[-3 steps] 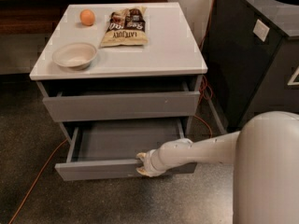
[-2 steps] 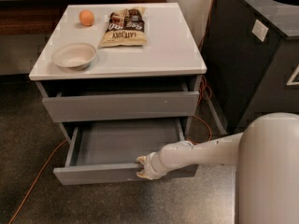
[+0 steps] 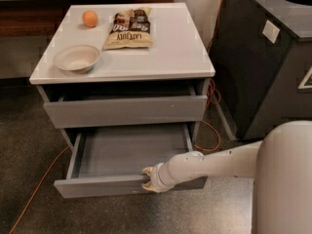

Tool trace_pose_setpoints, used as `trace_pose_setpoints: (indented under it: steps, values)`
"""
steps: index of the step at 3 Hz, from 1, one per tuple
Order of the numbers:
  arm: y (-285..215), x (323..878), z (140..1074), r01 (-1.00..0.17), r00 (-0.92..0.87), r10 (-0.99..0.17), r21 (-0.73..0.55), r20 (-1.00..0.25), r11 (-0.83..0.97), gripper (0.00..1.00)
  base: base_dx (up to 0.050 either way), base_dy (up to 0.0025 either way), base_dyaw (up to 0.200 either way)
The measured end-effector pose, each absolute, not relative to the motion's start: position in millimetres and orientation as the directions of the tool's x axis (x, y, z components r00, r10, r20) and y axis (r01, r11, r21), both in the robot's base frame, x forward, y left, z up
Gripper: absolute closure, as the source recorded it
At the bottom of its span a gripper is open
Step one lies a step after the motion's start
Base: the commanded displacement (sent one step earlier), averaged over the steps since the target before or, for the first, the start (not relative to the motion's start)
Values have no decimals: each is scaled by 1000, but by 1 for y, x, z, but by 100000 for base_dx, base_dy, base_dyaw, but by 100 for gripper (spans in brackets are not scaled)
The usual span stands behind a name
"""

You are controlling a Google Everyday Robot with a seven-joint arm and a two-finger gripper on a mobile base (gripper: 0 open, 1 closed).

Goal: Place orange into middle drawer

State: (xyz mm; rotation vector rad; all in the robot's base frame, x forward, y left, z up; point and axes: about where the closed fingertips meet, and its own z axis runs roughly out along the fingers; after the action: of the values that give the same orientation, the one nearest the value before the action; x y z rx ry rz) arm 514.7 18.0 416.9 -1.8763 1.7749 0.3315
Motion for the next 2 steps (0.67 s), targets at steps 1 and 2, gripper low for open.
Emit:
trace_pose_setpoints:
  steps: [1, 2]
  values:
    - [18, 515, 420, -978, 106, -848, -208, -520, 5, 52, 0, 0, 0]
    - [18, 515, 420, -978, 106, -848, -208, -520, 5, 29, 0, 0, 0]
